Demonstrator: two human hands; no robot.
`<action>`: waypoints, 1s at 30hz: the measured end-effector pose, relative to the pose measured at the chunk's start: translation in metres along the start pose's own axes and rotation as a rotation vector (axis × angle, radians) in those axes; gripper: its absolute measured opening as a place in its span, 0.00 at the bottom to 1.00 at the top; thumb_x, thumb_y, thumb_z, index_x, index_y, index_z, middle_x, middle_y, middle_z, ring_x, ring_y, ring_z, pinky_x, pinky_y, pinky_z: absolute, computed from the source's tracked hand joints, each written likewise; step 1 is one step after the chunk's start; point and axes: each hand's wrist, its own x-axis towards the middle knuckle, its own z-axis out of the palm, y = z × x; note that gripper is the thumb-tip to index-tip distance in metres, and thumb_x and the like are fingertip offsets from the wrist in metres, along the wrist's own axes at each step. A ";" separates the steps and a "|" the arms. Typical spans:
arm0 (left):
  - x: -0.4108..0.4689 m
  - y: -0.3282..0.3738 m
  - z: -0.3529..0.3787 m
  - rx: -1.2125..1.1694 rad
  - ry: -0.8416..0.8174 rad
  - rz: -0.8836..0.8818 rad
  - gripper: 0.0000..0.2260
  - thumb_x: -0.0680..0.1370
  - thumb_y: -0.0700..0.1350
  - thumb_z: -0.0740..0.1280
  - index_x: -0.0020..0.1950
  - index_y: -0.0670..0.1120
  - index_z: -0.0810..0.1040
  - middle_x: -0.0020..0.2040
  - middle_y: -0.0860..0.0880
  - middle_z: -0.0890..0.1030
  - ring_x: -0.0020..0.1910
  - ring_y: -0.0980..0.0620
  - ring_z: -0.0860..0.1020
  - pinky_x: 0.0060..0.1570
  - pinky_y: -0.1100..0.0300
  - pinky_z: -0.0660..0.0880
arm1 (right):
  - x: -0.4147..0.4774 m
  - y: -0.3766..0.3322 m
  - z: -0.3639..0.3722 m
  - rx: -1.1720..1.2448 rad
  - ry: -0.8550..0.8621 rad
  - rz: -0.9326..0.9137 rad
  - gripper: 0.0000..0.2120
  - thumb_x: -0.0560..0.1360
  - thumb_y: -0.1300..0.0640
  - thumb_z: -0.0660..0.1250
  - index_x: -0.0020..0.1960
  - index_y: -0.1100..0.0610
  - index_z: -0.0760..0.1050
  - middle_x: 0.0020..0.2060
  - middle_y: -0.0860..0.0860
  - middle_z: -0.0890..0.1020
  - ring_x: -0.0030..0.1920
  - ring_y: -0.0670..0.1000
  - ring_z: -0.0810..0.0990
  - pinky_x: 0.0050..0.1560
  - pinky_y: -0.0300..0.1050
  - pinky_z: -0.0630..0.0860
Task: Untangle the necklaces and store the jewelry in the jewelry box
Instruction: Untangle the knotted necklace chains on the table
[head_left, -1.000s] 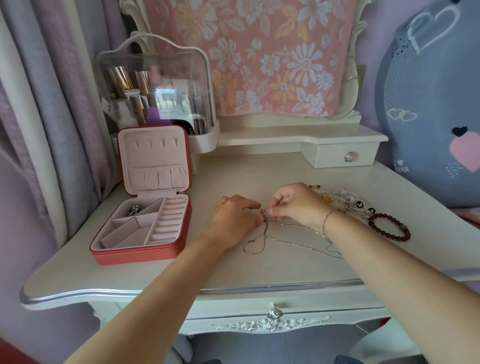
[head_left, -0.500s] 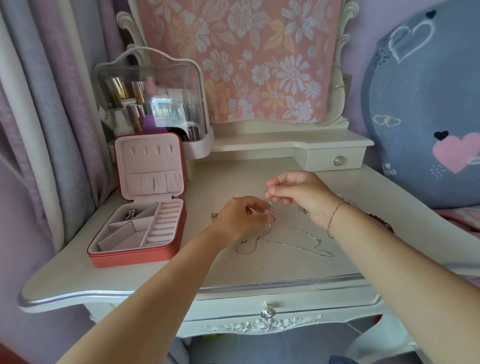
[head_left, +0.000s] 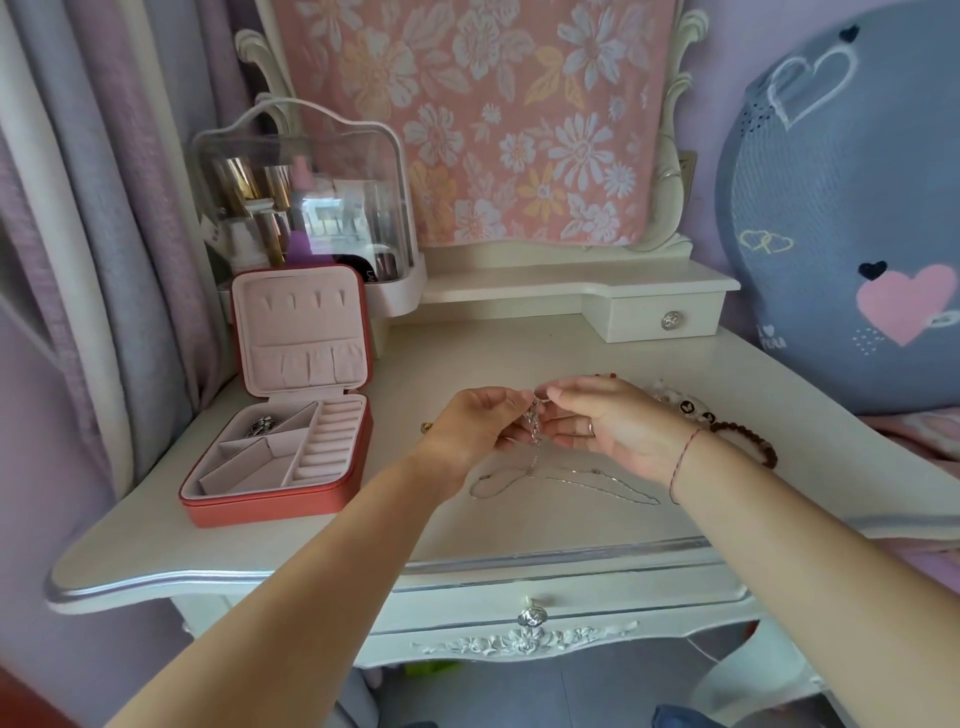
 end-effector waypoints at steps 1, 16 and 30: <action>0.000 0.001 0.000 0.017 0.013 0.004 0.10 0.81 0.47 0.64 0.45 0.45 0.81 0.37 0.51 0.81 0.35 0.57 0.77 0.41 0.65 0.73 | -0.001 0.001 -0.001 0.000 -0.017 0.004 0.06 0.78 0.58 0.65 0.52 0.57 0.78 0.43 0.53 0.84 0.44 0.51 0.83 0.55 0.47 0.76; 0.002 0.039 -0.001 0.051 0.063 0.105 0.09 0.81 0.46 0.64 0.46 0.45 0.81 0.34 0.52 0.80 0.30 0.59 0.78 0.37 0.67 0.72 | -0.013 -0.006 0.006 -0.294 0.005 -0.107 0.03 0.72 0.57 0.73 0.44 0.52 0.81 0.34 0.45 0.83 0.36 0.40 0.80 0.40 0.38 0.67; 0.008 0.045 -0.004 -0.100 0.057 0.026 0.14 0.85 0.46 0.53 0.46 0.42 0.73 0.38 0.45 0.79 0.35 0.53 0.80 0.39 0.63 0.75 | -0.012 -0.010 -0.004 -0.086 0.051 -0.172 0.04 0.75 0.59 0.69 0.41 0.55 0.78 0.35 0.48 0.81 0.37 0.46 0.79 0.45 0.41 0.69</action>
